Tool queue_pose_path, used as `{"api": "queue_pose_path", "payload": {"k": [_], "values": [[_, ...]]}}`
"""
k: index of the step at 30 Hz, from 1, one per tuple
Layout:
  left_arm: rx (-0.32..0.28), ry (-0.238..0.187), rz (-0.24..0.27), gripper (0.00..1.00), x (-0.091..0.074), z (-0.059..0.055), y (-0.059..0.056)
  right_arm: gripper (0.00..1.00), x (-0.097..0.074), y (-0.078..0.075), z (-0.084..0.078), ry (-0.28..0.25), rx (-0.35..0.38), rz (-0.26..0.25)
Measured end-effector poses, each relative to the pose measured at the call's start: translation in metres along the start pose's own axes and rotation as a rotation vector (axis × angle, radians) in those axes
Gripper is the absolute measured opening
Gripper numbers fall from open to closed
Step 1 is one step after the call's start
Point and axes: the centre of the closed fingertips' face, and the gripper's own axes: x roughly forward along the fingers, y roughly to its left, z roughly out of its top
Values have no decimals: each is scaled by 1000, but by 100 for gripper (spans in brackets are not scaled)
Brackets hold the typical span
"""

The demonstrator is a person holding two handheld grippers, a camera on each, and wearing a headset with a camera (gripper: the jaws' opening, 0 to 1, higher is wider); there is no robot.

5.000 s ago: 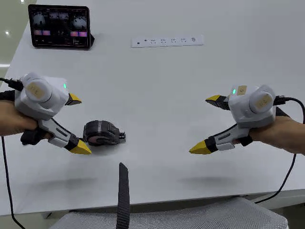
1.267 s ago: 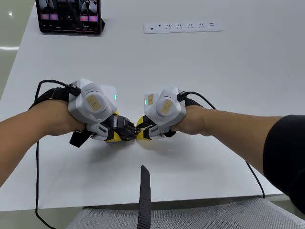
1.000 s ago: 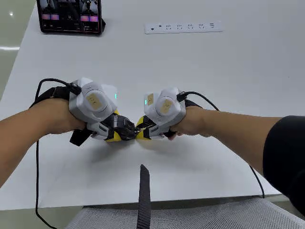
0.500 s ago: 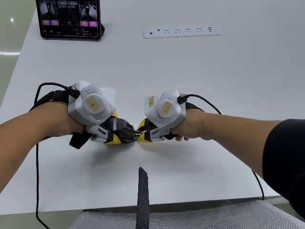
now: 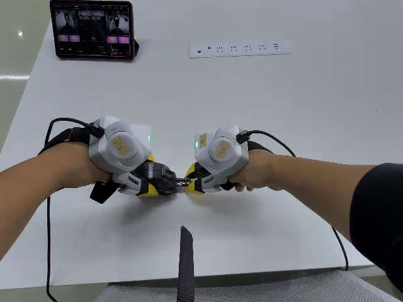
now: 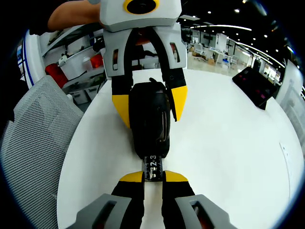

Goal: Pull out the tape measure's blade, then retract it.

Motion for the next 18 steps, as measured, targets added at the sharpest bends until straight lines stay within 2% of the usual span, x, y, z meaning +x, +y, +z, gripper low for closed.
{"api": "queue_pose_path", "payload": {"k": [18], "values": [[-6,-4,7,32,1,-1,2,9,-8,-2,-7,17,-2,-2]]}}
